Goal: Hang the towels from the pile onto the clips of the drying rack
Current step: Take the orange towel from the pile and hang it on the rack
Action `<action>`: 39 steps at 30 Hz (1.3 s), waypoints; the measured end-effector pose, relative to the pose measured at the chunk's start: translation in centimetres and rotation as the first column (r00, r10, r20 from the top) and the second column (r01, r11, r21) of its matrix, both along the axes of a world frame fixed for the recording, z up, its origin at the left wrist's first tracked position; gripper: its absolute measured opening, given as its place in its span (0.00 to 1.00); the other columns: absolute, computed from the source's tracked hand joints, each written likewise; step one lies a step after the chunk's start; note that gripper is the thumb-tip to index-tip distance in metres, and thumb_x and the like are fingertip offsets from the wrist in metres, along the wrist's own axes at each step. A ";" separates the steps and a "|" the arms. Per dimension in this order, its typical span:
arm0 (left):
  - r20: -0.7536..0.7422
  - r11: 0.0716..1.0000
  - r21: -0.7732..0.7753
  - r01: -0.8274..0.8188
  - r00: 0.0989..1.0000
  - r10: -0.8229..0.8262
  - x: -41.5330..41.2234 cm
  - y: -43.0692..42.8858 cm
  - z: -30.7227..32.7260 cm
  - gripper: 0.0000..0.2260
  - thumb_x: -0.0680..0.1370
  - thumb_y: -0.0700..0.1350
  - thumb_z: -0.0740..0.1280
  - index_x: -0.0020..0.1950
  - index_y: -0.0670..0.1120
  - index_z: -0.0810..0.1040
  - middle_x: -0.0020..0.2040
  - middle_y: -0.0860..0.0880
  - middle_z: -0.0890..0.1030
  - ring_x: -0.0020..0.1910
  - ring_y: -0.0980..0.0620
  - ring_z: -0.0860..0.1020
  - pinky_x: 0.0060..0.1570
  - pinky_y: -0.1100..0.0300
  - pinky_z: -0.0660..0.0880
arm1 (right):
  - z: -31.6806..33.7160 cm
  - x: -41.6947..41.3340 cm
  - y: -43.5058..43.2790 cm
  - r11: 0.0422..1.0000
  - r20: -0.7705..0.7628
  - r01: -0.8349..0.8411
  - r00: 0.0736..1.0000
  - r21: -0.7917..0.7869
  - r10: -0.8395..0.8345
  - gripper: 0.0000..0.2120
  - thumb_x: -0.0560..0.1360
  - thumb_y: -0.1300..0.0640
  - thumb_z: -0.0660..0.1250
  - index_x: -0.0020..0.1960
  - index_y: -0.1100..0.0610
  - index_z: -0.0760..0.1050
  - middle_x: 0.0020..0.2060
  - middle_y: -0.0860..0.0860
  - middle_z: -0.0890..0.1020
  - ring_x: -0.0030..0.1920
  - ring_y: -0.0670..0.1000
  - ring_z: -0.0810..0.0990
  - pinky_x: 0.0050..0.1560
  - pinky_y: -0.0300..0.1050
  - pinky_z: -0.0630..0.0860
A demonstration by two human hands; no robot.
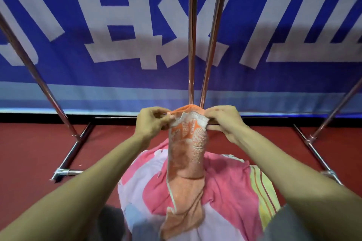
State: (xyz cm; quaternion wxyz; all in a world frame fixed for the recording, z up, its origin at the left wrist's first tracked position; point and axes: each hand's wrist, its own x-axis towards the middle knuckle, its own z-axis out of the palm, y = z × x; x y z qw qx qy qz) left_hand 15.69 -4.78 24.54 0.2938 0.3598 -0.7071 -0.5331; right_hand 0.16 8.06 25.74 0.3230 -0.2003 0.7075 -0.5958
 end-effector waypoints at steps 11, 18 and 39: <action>-0.186 0.988 0.152 0.008 0.982 0.021 -2.0 2.2 1.1 0.08 0.69 0.34 0.74 0.47 0.38 0.82 0.34 0.49 0.84 0.34 0.58 0.81 0.36 0.67 0.77 | -0.1 2.3 -1.3 0.989 -0.026 -0.095 0.995 -0.113 0.092 0.06 0.73 0.64 0.70 0.47 0.67 0.81 0.38 0.57 0.83 0.36 0.48 0.83 0.37 0.39 0.81; -0.214 0.999 0.033 0.027 0.977 -0.019 -1.6 4.1 0.9 0.11 0.66 0.33 0.76 0.45 0.41 0.81 0.33 0.53 0.84 0.34 0.60 0.82 0.37 0.70 0.76 | 1.4 2.5 0.3 0.986 -0.068 -0.079 0.995 -0.144 0.070 0.04 0.72 0.68 0.69 0.45 0.67 0.81 0.38 0.58 0.84 0.35 0.50 0.84 0.40 0.41 0.83; -0.166 0.969 0.008 0.245 0.956 -0.241 0.2 2.8 0.9 0.40 0.67 0.21 0.53 0.76 0.46 0.58 0.46 0.50 0.86 0.49 0.48 0.77 0.49 0.62 0.69 | 3.4 2.9 2.4 0.973 -0.163 -0.184 0.974 -0.143 0.160 0.10 0.68 0.58 0.76 0.44 0.64 0.84 0.37 0.59 0.85 0.34 0.49 0.83 0.40 0.40 0.82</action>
